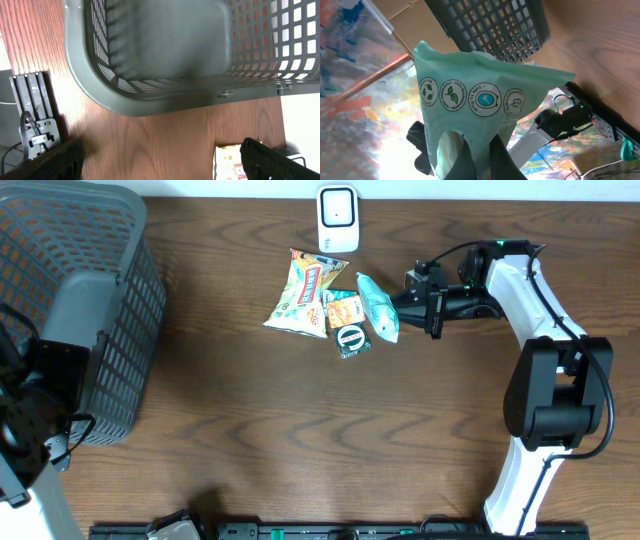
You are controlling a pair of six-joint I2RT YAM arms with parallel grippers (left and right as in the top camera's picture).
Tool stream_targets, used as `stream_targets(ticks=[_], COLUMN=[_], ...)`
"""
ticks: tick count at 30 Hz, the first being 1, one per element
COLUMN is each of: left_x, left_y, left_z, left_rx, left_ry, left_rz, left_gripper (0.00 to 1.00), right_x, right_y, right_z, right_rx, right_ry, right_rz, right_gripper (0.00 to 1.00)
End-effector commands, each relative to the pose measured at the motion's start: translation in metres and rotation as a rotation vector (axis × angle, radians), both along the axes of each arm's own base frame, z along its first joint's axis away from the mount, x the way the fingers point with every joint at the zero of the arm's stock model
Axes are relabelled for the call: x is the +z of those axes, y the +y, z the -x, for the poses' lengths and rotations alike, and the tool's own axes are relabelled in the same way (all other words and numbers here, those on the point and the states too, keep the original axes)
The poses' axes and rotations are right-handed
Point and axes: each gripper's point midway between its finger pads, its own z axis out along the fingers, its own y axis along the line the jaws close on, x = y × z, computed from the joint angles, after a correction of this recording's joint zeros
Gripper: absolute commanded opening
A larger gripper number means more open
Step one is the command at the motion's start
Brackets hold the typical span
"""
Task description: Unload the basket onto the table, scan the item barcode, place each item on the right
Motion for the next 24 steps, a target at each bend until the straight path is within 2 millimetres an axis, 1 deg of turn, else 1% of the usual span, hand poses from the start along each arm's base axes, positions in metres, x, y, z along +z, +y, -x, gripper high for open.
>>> stream_targets(ticks=[1, 19, 24], left_x=[-0.0037, -0.0037, -0.0037], left_y=[-0.0015, -0.0015, -0.0015], left_z=[0.0101, 0.0101, 0.0101], left_rx=[0.014, 0.014, 0.014], left_ry=[0.040, 0.040, 0.040], left_rz=[0.011, 0.011, 0.011], left_gripper=[0.98, 0.98, 0.98], right_x=[0.0127, 0.0121, 0.0137], right_y=[0.0000, -0.0005, -0.0007], right_z=[0.0013, 0.0013, 0.0065], right_rx=[-0.009, -0.007, -0.005], right_ry=[-0.077, -0.114, -0.048], right_rz=[-0.027, -0.026, -0.019], right_gripper=[0.01, 0.01, 0.03])
